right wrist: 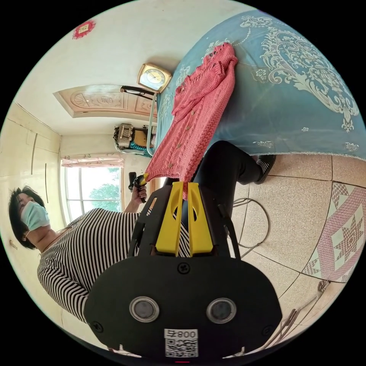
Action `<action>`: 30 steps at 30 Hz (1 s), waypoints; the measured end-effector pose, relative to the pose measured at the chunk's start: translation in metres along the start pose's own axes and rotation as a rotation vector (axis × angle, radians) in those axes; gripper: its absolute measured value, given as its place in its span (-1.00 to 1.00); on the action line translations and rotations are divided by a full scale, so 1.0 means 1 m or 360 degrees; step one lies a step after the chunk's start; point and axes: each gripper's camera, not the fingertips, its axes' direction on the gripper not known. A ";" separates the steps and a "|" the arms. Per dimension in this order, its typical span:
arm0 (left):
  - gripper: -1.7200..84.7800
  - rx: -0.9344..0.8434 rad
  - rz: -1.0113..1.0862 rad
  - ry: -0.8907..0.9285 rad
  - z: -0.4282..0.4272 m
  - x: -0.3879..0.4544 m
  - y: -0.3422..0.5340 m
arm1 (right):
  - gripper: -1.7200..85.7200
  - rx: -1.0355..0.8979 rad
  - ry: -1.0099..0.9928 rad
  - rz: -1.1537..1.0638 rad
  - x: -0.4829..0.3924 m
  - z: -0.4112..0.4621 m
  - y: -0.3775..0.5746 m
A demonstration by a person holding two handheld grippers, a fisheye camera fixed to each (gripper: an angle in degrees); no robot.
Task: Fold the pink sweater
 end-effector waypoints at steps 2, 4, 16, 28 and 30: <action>-0.88 0.0000 0.0004 0.0008 -0.002 0.004 0.014 | -0.92 -0.0022 -0.0001 -0.0004 -0.003 0.001 0.014; -0.88 -0.0010 0.0007 0.0016 -0.003 0.009 0.026 | -0.92 -0.0036 -0.0014 -0.0017 -0.008 0.001 0.032; -0.88 0.0057 0.0016 0.0155 -0.008 0.045 0.047 | -0.92 0.0023 -0.0117 -0.0079 -0.031 -0.011 0.069; -0.87 0.0173 0.0080 0.0201 -0.028 0.108 -0.048 | -0.92 0.0114 -0.0225 -0.0244 -0.091 -0.050 -0.004; -0.87 0.0200 0.0101 0.0230 -0.030 0.121 -0.083 | -0.92 0.0137 -0.0242 -0.0276 -0.102 -0.059 -0.026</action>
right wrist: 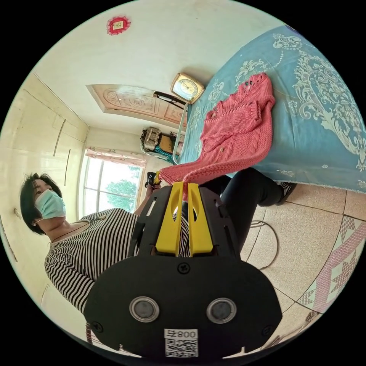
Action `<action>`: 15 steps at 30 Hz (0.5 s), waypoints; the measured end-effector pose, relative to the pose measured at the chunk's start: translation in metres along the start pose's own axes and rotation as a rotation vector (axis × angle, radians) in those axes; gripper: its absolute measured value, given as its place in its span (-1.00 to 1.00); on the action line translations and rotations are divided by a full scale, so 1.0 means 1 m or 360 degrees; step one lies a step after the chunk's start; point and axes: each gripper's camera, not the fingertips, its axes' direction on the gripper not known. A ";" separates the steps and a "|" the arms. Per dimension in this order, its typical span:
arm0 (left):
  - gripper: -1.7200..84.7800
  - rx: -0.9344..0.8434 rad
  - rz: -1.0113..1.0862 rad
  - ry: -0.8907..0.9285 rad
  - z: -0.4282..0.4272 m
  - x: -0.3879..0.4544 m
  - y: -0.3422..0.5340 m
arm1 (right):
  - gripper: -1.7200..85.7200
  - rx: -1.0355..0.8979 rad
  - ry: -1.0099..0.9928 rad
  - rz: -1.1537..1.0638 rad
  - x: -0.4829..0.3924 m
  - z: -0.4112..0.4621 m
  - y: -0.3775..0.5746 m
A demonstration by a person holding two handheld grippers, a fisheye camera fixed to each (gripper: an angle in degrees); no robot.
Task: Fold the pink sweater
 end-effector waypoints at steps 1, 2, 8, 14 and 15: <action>-0.87 0.0008 0.0006 0.0004 0.001 0.003 -0.010 | -0.92 0.0020 -0.0002 -0.0020 -0.006 -0.004 -0.018; -0.87 0.0021 0.0021 0.0014 0.004 0.008 -0.030 | -0.92 0.0033 -0.0001 -0.0031 -0.009 -0.006 -0.028; -0.87 0.0098 0.0040 0.0044 0.020 0.027 -0.144 | -0.92 0.0093 0.0081 -0.0112 -0.035 -0.020 -0.139; -0.87 0.0158 -0.0059 0.0018 0.042 0.021 -0.256 | -0.92 0.0111 0.0110 -0.0048 -0.027 -0.018 -0.263; -0.87 0.0163 -0.0085 0.0010 0.047 0.018 -0.277 | -0.92 0.0098 0.0124 -0.0031 -0.023 -0.015 -0.287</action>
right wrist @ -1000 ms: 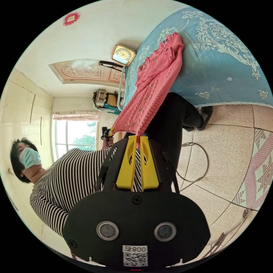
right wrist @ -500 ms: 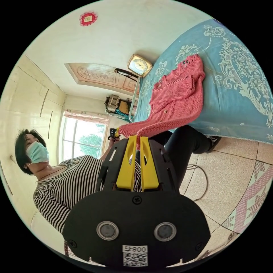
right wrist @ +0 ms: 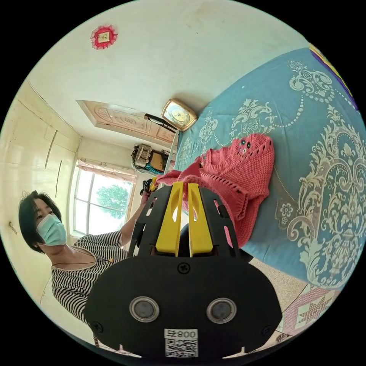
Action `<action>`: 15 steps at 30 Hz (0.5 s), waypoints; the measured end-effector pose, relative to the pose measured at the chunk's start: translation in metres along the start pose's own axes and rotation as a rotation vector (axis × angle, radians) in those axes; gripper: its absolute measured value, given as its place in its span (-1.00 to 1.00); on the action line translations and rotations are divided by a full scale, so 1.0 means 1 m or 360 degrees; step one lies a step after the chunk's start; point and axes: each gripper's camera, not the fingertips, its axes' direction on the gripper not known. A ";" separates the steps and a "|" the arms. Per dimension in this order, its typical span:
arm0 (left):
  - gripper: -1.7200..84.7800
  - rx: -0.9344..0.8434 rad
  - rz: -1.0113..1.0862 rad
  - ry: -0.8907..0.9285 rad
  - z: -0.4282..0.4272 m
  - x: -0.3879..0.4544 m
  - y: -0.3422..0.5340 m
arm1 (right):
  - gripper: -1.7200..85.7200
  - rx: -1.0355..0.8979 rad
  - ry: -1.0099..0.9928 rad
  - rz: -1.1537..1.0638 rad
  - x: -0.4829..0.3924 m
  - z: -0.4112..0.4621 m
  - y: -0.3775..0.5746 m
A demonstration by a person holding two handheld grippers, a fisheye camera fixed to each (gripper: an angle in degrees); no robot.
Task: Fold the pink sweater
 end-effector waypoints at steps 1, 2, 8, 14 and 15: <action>-0.87 0.0001 -0.0012 -0.0007 0.003 -0.001 -0.010 | -0.92 -0.0012 0.0013 0.0017 0.004 0.006 -0.022; -0.87 0.0006 -0.0035 -0.0032 0.010 -0.003 -0.029 | -0.92 -0.0020 0.0021 0.0023 0.005 0.009 -0.033; -0.86 -0.0027 -0.0106 -0.0098 0.041 -0.014 -0.113 | -0.92 -0.0073 0.0045 0.0072 0.023 0.038 -0.131; -0.86 -0.0060 -0.0153 -0.0181 0.073 -0.024 -0.181 | -0.91 -0.0140 0.0113 0.0089 0.032 0.067 -0.211; -0.85 -0.0071 -0.0174 -0.0222 0.079 -0.028 -0.191 | -0.91 -0.0154 0.0149 0.0122 0.038 0.074 -0.223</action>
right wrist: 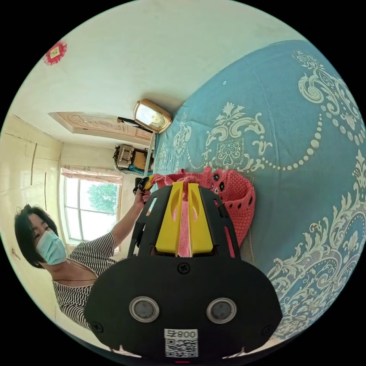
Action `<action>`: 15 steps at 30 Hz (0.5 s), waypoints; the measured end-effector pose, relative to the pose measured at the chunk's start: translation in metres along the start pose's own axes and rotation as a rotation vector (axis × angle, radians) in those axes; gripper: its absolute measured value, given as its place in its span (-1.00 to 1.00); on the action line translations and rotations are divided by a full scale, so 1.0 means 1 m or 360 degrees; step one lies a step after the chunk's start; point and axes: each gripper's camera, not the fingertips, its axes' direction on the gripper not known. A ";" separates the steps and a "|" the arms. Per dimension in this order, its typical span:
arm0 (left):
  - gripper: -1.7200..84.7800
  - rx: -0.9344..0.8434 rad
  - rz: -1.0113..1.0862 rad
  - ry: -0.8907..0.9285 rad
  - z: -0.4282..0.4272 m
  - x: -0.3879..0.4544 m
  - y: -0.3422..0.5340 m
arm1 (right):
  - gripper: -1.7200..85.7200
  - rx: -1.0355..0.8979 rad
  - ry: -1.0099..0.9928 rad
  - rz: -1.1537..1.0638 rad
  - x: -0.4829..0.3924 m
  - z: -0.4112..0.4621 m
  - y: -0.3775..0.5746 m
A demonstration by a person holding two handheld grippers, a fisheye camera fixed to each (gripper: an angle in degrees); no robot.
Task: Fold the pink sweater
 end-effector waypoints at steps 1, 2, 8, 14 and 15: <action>-0.85 -0.0011 -0.0017 -0.0023 0.004 -0.002 -0.005 | -0.91 -0.0024 0.0041 0.0047 0.007 0.008 -0.011; -0.84 -0.0029 -0.0065 -0.0047 0.010 -0.006 -0.013 | -0.91 -0.0036 0.0043 0.0075 0.011 0.012 -0.016; -0.81 0.0025 -0.0102 0.0019 0.023 -0.003 -0.034 | -0.89 -0.0008 -0.0069 0.0259 0.032 0.040 -0.041; -0.76 0.0100 -0.0072 0.0065 0.019 0.019 -0.047 | -0.87 0.0069 -0.0079 0.0238 0.013 0.051 -0.053; -0.76 0.0105 -0.0075 0.0069 0.019 0.022 -0.049 | -0.86 0.0081 -0.0075 0.0228 0.008 0.054 -0.055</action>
